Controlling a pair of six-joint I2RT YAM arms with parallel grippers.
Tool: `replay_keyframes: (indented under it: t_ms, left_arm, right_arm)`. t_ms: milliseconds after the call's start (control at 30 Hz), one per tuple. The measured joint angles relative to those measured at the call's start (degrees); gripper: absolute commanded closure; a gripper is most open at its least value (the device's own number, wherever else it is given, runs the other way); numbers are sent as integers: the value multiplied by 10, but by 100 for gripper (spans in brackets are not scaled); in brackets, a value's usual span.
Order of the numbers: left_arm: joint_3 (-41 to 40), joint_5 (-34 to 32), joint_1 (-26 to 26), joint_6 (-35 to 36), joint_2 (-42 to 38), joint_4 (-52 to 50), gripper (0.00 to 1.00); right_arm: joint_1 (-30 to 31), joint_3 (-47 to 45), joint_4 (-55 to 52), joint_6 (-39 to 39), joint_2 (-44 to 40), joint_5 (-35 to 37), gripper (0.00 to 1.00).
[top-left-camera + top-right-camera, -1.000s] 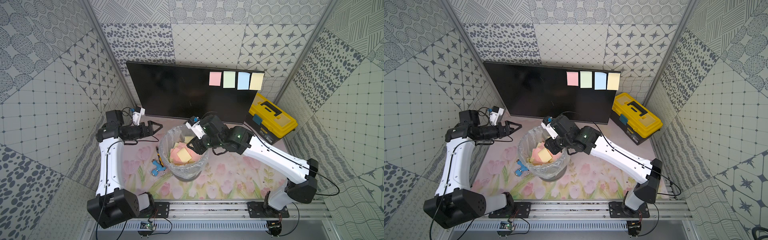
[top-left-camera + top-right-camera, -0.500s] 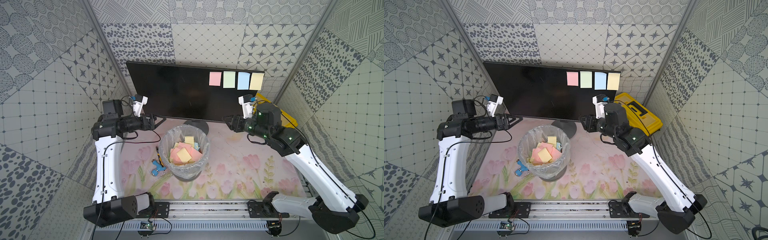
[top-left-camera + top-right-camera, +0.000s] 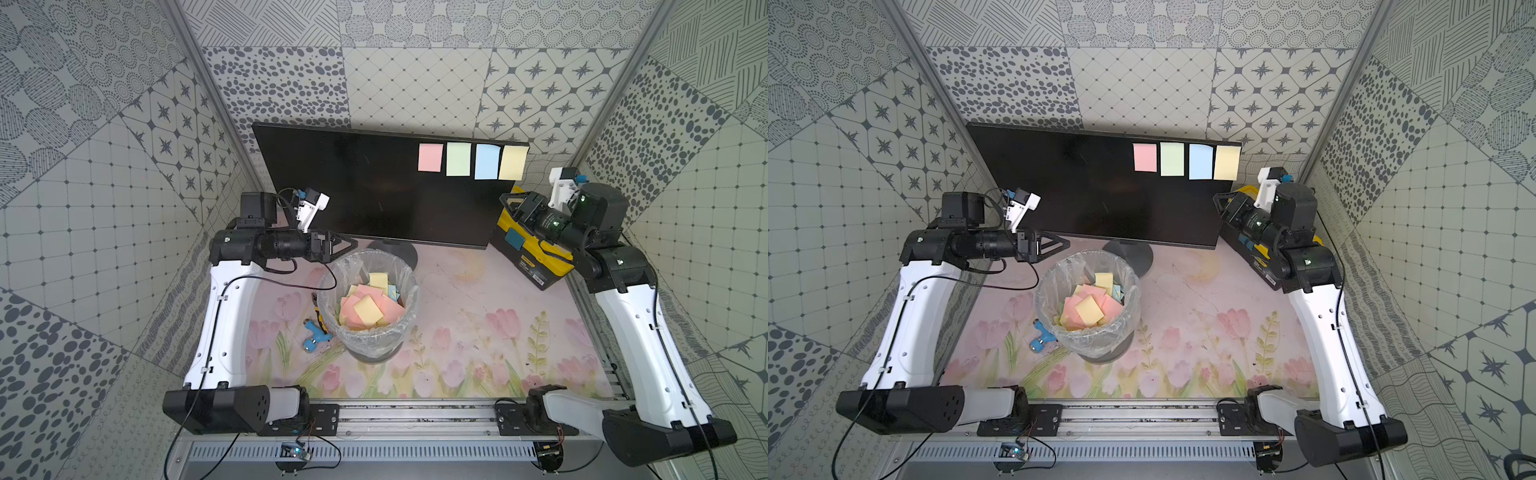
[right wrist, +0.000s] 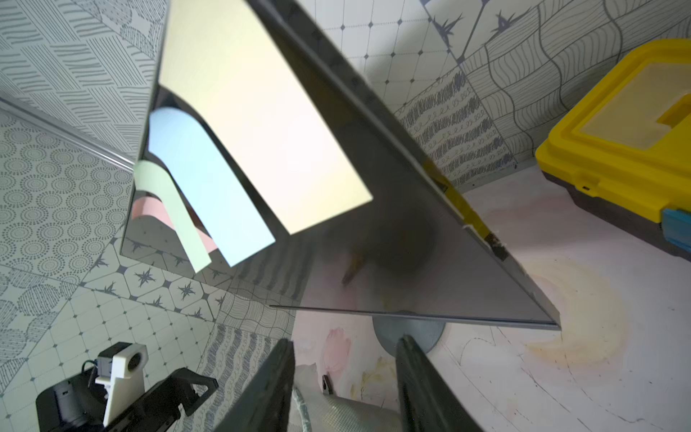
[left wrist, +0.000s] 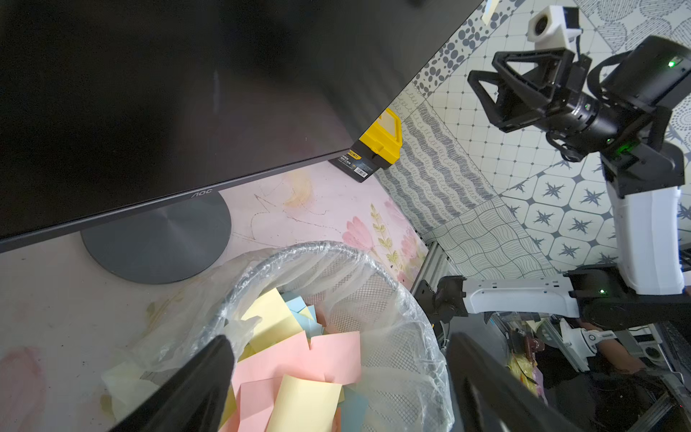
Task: Remove the sticky note from the monitor
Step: Tear off the sticky note from the monitor.
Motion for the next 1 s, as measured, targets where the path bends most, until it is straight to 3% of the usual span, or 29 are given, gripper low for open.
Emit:
replay_keyframes:
  t_ms: [400,667,1000]
  left_arm:
    - [0,-20,-10,16,9,-14,6]
    - [7,-105,-11,59,10,-68,8]
    - [9,-223,-11,126,7,-151,19]
  right_arm:
    - [-57,36,47,40,36,-67,52]
    - [-59,39,53,42,42,-77,52]
    - [-64,42,56,42,44,-81,52]
